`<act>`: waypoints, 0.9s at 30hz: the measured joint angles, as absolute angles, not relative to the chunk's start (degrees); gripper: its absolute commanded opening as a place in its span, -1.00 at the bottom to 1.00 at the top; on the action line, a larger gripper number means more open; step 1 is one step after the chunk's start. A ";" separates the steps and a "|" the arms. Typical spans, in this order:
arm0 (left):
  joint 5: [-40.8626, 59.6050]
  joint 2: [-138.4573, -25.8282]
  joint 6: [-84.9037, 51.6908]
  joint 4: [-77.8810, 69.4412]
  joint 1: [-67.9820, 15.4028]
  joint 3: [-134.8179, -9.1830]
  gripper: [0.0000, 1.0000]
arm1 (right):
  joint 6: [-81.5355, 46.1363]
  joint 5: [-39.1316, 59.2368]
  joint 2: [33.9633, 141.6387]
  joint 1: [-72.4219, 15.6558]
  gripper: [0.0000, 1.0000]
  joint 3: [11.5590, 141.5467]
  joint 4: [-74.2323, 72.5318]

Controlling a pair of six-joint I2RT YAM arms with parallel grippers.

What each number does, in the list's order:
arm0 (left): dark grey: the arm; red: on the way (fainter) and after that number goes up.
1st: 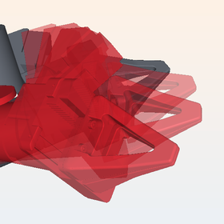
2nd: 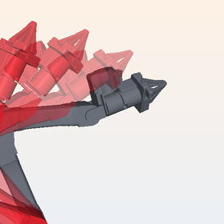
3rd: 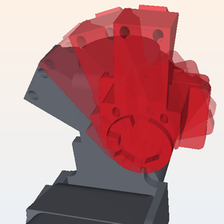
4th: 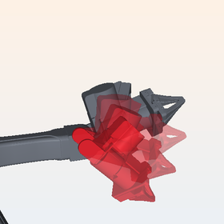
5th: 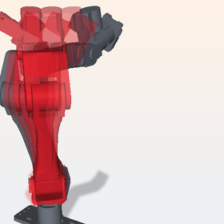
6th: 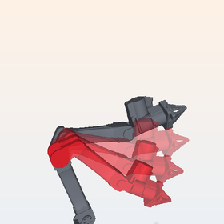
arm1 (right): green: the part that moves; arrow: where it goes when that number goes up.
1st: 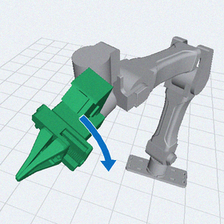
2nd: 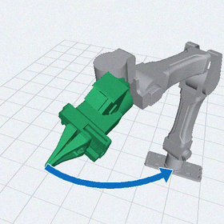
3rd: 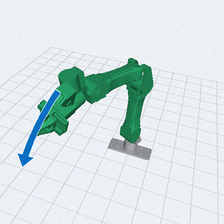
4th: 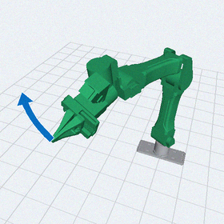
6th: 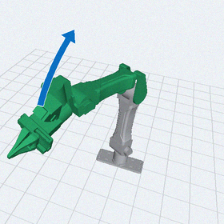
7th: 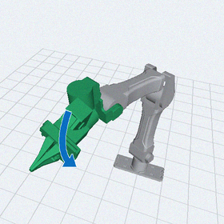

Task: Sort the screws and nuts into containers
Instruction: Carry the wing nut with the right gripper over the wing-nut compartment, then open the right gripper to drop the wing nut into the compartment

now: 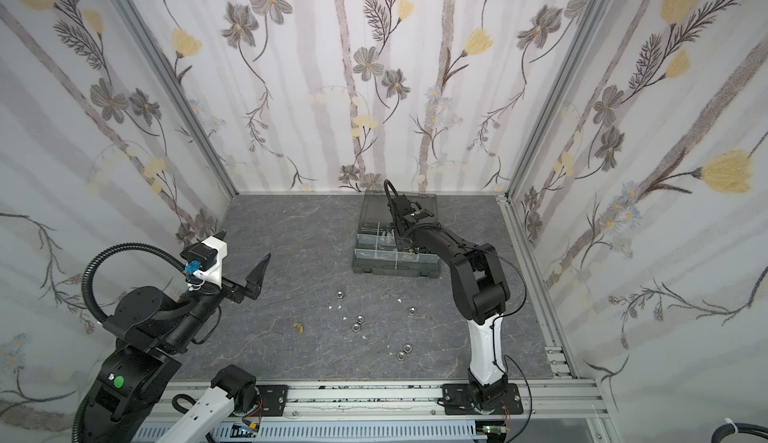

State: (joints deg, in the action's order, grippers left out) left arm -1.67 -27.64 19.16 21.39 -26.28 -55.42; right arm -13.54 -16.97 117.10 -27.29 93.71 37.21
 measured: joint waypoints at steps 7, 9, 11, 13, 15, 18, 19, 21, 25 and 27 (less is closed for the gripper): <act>-1.30 -28.23 19.09 22.06 -26.46 -56.40 1.00 | -12.71 -15.57 120.27 -27.31 -0.74 95.64 35.48; -1.23 -28.47 19.07 22.76 -26.74 -57.10 1.00 | -12.34 -15.55 120.55 -27.31 -0.68 95.77 35.00; -1.10 -28.49 18.92 23.81 -27.03 -57.69 1.00 | -11.88 -15.55 120.70 -27.31 -0.64 95.74 34.72; -0.71 -28.45 18.39 24.82 -27.20 -58.06 1.00 | -11.44 -15.40 120.84 -27.31 -0.59 95.59 34.76; -0.19 -28.42 17.98 25.71 -27.35 -58.28 1.00 | -11.20 -15.20 121.21 -27.31 -0.51 95.57 34.81; 0.27 -28.34 17.72 27.11 -27.94 -58.54 1.00 | -10.41 -14.04 121.78 -27.31 -0.40 95.88 35.44; 0.45 -28.29 17.54 27.62 -28.16 -58.65 1.00 | -10.35 -13.72 121.80 -27.31 -0.33 96.20 35.62; 0.73 -28.16 17.23 28.51 -28.69 -58.92 1.00 | -9.93 -13.41 121.80 -27.31 -0.25 96.95 35.77; 1.39 -27.99 16.49 30.52 -29.80 -59.61 1.00 | -9.34 -12.73 121.45 -27.31 -0.12 97.71 36.23; 1.93 -27.99 16.27 32.08 -30.65 -60.31 1.00 | -9.23 -12.27 120.75 -27.40 -0.07 97.95 36.27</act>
